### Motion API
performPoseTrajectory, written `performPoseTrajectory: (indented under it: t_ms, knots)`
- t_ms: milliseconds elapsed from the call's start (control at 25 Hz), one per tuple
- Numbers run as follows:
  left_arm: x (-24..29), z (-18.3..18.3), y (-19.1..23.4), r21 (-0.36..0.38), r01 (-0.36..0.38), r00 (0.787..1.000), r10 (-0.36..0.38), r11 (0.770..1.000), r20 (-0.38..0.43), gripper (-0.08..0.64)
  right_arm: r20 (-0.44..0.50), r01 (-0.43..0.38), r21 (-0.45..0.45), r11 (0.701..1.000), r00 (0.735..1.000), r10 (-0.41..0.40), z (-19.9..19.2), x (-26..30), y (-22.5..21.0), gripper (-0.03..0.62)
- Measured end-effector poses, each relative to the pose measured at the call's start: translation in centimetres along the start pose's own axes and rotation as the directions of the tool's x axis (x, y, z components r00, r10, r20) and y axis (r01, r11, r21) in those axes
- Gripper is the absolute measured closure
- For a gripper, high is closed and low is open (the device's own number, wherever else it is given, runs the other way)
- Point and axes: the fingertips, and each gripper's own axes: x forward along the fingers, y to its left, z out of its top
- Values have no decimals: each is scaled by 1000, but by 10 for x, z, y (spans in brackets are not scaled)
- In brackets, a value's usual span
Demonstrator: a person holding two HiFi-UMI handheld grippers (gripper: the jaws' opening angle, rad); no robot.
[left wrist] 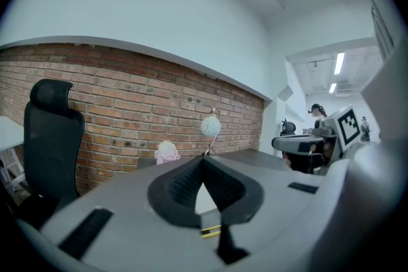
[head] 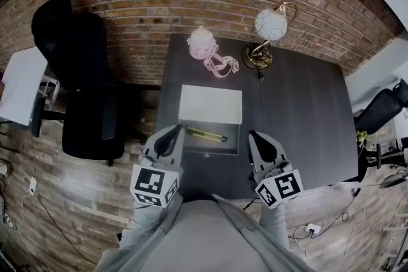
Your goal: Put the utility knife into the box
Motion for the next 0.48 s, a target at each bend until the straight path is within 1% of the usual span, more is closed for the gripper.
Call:
performPoseTrajectory:
  t_ms: [480]
  knots:
    - [-5, -3, 1, -4, -12, 1000, 12, 1000, -3, 540, 11, 6, 13, 1000, 1000, -6, -2, -1, 4, 575]
